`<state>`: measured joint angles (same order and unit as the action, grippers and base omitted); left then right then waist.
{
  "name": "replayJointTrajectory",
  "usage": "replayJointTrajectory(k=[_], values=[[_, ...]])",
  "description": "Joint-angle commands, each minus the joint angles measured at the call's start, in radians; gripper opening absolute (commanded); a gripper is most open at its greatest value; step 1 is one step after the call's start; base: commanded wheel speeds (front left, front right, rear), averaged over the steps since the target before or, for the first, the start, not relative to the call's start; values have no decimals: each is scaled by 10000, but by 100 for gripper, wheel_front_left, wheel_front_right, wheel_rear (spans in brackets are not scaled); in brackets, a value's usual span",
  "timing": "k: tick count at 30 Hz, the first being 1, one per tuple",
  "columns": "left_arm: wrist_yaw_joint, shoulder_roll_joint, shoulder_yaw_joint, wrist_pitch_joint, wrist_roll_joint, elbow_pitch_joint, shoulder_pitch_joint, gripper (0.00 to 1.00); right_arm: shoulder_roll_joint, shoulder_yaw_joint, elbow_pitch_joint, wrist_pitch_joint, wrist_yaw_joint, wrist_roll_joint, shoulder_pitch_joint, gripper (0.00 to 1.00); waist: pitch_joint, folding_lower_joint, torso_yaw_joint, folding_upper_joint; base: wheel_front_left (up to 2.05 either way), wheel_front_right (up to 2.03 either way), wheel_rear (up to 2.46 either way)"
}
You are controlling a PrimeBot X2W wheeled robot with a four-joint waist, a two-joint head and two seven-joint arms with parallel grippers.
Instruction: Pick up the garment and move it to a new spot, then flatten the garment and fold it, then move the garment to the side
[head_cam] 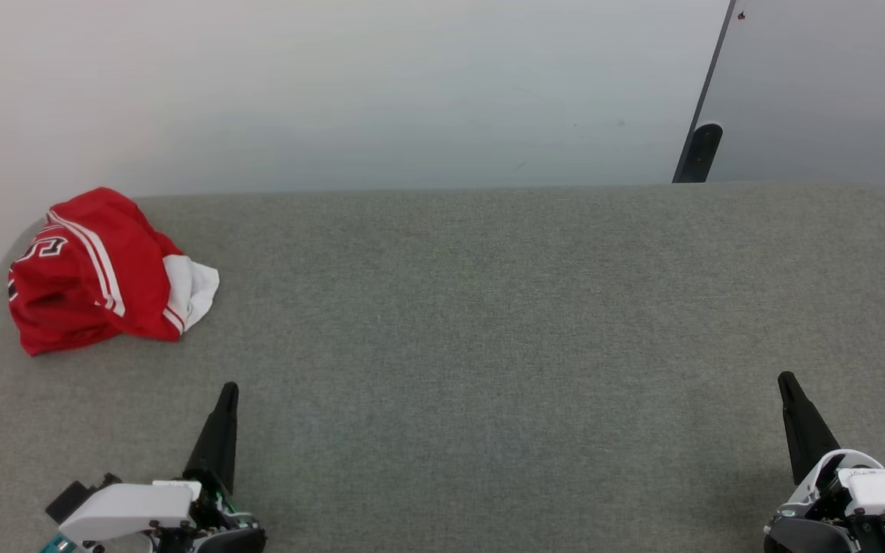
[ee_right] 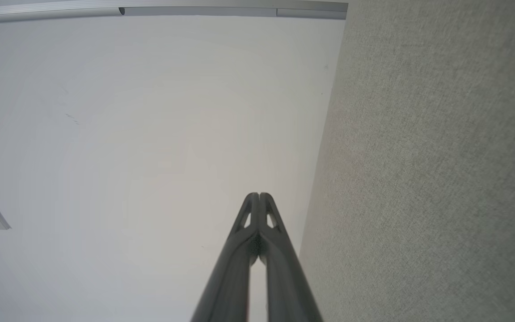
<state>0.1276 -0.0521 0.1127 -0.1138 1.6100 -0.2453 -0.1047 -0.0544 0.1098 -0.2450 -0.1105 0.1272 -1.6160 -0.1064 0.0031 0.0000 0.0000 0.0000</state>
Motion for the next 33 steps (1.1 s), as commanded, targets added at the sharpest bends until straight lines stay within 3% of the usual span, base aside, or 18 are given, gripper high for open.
replayJointTrajectory(k=[1, 25, 26, 33], values=[[58, 16, 30, 1, -47, -8, -91, 0, 21, 22, -8, -32, 66, 50, -51, 0, 0, 0, 0, 0, 0, 0, 0], [59, 18, 32, -3, -51, -8, -92, 0, 32, 33, -9, -42, 66, 50, -52, 0, 0, 0, 0, 0, 0, 0, 0], [-2, 6, -3, 0, 2, -26, 20, 100, 8, 15, -26, -11, -2, 30, 4, 100, 0, 0, 0, 0, 0, 0, 0], [-35, 93, -103, 28, -11, -338, 337, 100, 56, -34, -286, 46, -15, 88, 294, 100, -8, 0, -3, 0, 0, 0, 0]])
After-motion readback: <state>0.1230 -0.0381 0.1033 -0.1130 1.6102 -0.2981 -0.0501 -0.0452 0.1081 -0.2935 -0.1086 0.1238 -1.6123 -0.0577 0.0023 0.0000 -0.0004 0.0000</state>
